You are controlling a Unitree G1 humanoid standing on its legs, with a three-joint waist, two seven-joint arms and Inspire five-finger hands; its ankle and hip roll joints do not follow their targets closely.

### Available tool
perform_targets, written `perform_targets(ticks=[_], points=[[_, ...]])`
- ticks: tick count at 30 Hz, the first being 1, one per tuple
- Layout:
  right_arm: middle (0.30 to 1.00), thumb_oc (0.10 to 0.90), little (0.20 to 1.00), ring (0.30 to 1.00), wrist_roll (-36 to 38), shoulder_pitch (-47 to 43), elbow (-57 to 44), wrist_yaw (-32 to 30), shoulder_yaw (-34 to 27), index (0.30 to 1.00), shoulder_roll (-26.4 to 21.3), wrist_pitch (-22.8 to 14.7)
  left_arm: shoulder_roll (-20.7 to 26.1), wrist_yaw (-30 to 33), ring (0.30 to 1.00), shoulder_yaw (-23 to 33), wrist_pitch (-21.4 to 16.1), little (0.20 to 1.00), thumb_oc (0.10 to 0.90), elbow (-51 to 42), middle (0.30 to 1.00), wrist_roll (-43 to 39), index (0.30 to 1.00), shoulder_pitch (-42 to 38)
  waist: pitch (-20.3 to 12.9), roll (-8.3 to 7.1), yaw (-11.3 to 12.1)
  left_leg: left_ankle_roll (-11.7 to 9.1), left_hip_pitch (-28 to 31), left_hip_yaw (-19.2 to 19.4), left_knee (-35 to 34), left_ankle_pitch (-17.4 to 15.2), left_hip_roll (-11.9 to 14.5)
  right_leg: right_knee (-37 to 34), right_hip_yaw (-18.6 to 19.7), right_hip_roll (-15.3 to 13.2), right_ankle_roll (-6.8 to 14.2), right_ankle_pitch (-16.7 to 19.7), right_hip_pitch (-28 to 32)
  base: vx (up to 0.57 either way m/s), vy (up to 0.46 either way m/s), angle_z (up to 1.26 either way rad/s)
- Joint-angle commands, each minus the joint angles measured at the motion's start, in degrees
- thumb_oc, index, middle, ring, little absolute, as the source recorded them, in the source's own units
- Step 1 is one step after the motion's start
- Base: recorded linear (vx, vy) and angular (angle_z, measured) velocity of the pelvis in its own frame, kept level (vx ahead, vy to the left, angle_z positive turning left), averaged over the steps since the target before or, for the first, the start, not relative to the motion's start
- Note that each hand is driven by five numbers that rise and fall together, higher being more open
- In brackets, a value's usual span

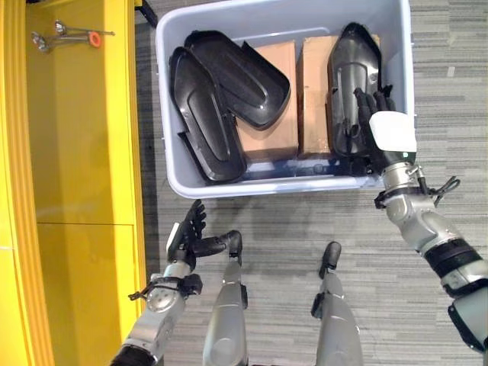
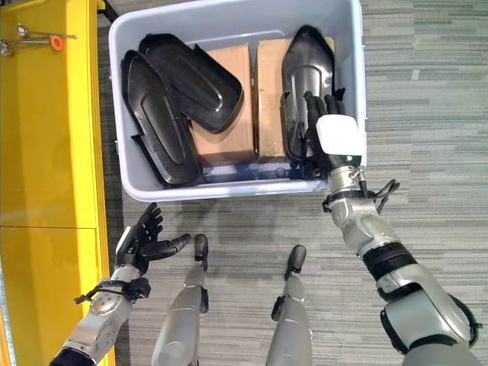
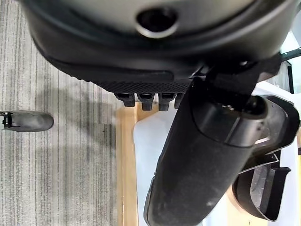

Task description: Move parts from the plastic box to the shelf.

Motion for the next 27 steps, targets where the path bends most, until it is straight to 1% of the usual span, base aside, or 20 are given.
perform_targets(ticks=[1,3,6,8,13,14,17,18,20,22,24,27], points=[[1.0,0.9,1.0,1.0,-3.4,-6.9,0.7,-2.2,3.3,1.0,-6.6,0.2,1.5,1.2,1.0,1.0,-4.5,1.0,0.9,-3.6,1.0,1.5,1.0,0.0,0.5,-1.19,0.2,-2.3,2.7,0.4,0.6,1.5,2.7,8.8,-0.3,-3.4,0.8,-2.5,-4.8,0.0,0.0,0.0],[1.0,0.9,1.0,1.0,-3.2,-8.2,2.3,-1.9,4.2,1.0,-7.2,0.2,1.8,1.3,1.0,0.9,-4.5,1.0,0.9,-3.5,1.0,1.4,1.0,0.0,0.7,-1.01,0.4,-2.3,2.4,0.3,0.6,1.6,2.6,8.9,-0.3,-3.4,0.8,-2.5,-5.2,0.0,0.0,0.0],[1.0,0.9,1.0,1.0,-2.3,-10.8,5.3,-2.5,5.9,1.0,-6.7,0.4,1.3,1.6,1.0,1.1,-4.7,1.0,0.9,-3.5,1.0,1.2,1.0,-0.6,1.4,-0.57,0.5,-2.3,1.2,0.2,0.8,1.8,2.6,9.3,-0.1,-3.3,0.8,-2.5,-6.5,0.0,-0.013,0.0],[1.0,0.9,1.0,1.0,-2.2,-11.1,5.1,-2.7,5.9,1.0,-6.9,0.6,1.0,2.0,1.0,1.4,-4.6,1.0,0.9,-3.5,1.0,0.9,1.0,-0.6,2.2,-0.08,0.4,-2.3,-0.7,0.3,1.6,1.5,2.4,9.8,-0.1,-3.7,0.7,-2.5,-8.3,-0.01,-0.024,0.02],[1.0,0.9,1.0,1.0,-2.6,-12.6,6.2,-3.0,7.0,1.0,-6.5,0.9,0.8,2.4,1.0,1.2,-4.9,1.0,0.9,-3.6,1.0,0.7,1.0,-0.9,2.3,0.24,0.5,-2.2,-3.1,0.1,2.5,1.2,2.1,10.9,0.3,-3.8,0.6,-2.8,-11.0,0.0,0.0,0.0],[1.0,0.9,1.0,1.0,-2.3,-13.6,7.3,-3.4,7.4,1.0,-5.3,1.1,0.6,2.8,1.0,0.9,-4.9,1.0,0.9,-3.8,1.0,0.6,1.0,-1.2,2.3,0.49,0.6,-2.0,-5.2,-0.1,3.5,0.7,2.0,12.2,0.5,-4.4,0.4,-3.1,-13.2,0.0,0.0,0.0],[1.0,0.9,1.0,1.0,-1.8,-14.2,8.4,-3.7,7.7,1.0,-4.0,1.2,0.3,3.2,1.0,0.7,-5.0,1.0,0.9,-3.8,1.0,0.5,1.0,-1.5,2.3,0.65,0.6,-1.8,-7.3,-0.2,4.8,0.2,1.7,13.3,0.8,-4.6,0.3,-3.4,-15.3,-0.01,-0.01,0.07],[1.0,0.9,1.0,1.0,-1.2,-14.6,10.2,-4.0,7.9,1.0,-3.0,1.3,0.2,3.4,1.0,0.5,-5.2,1.0,0.9,-3.7,1.0,0.3,1.0,-1.8,2.3,0.81,0.8,-1.6,-8.4,-0.4,5.3,0.0,1.6,13.8,0.9,-4.8,0.2,-3.4,-16.3,-0.01,-0.007,0.06],[1.0,0.9,1.0,1.0,-1.1,-15.0,10.8,-4.0,8.3,1.0,-2.5,1.3,0.2,3.6,1.0,0.6,-5.2,1.0,0.9,-3.8,1.0,0.3,1.0,-1.8,2.3,0.86,0.8,-1.6,-8.8,-0.5,5.5,0.0,1.6,13.9,1.0,-4.7,0.1,-3.4,-16.7,-0.01,-0.004,0.04],[1.0,0.9,1.0,1.0,-0.8,-15.3,13.7,-4.0,9.2,1.0,-0.7,1.4,0.0,3.7,1.0,0.2,-5.4,1.0,0.9,-3.7,1.0,0.3,1.0,-2.1,2.3,1.07,0.9,-1.5,-9.6,-0.5,5.8,-0.1,1.5,14.2,1.3,-4.8,0.1,-3.3,-17.9,0.0,0.0,0.0],[1.0,0.9,1.0,1.0,-0.8,-15.5,14.5,-4.0,9.7,1.0,-0.2,1.4,0.0,3.8,1.0,0.0,-5.4,1.0,0.9,-3.6,1.0,0.3,1.0,-2.4,2.3,1.11,1.0,-1.4,-9.6,-0.5,5.8,-0.2,1.4,14.2,1.4,-4.7,0.1,-3.3,-18.0,-0.01,0.009,-0.04],[1.0,0.9,1.0,1.0,-1.3,-15.3,17.9,-3.6,11.1,1.0,1.8,1.4,-0.1,3.8,1.0,-0.8,-5.6,1.0,0.9,-3.4,1.0,0.1,1.0,-3.0,2.3,1.42,1.1,-1.3,-9.9,-0.4,6.2,-0.4,1.1,14.5,1.6,-4.9,0.0,-3.3,-18.4,0.0,0.005,-0.01]])
